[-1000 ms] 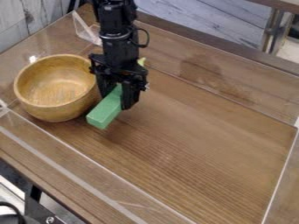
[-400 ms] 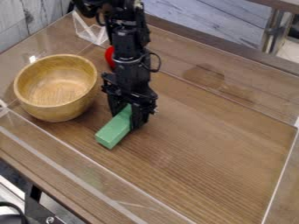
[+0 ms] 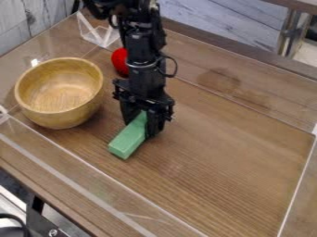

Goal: Remove the green block from the brown bowl and put it on the table

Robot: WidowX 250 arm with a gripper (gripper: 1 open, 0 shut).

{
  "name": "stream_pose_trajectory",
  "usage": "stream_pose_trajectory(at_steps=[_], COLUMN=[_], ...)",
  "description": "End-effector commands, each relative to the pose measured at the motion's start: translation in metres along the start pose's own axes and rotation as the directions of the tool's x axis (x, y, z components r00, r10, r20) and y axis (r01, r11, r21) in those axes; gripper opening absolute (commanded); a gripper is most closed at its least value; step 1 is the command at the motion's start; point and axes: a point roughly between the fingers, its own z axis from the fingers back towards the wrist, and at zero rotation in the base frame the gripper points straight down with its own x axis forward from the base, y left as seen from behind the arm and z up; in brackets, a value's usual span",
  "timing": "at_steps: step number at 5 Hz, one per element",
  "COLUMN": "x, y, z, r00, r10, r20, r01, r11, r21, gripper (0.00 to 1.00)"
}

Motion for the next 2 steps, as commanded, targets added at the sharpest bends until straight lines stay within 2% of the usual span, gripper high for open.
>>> stream_pose_trajectory(at_steps=[1,2], x=[0.009,0.004], y=[-0.004,0.012], z=[0.009,0.011], r00=[0.999,0.998], r10=[0.021,0.018], r20=[0.047,0.057], r01=[-0.021,-0.019], r11=[1.000,1.000], r21=[0.005,0.005], gripper=[0.00,0.00])
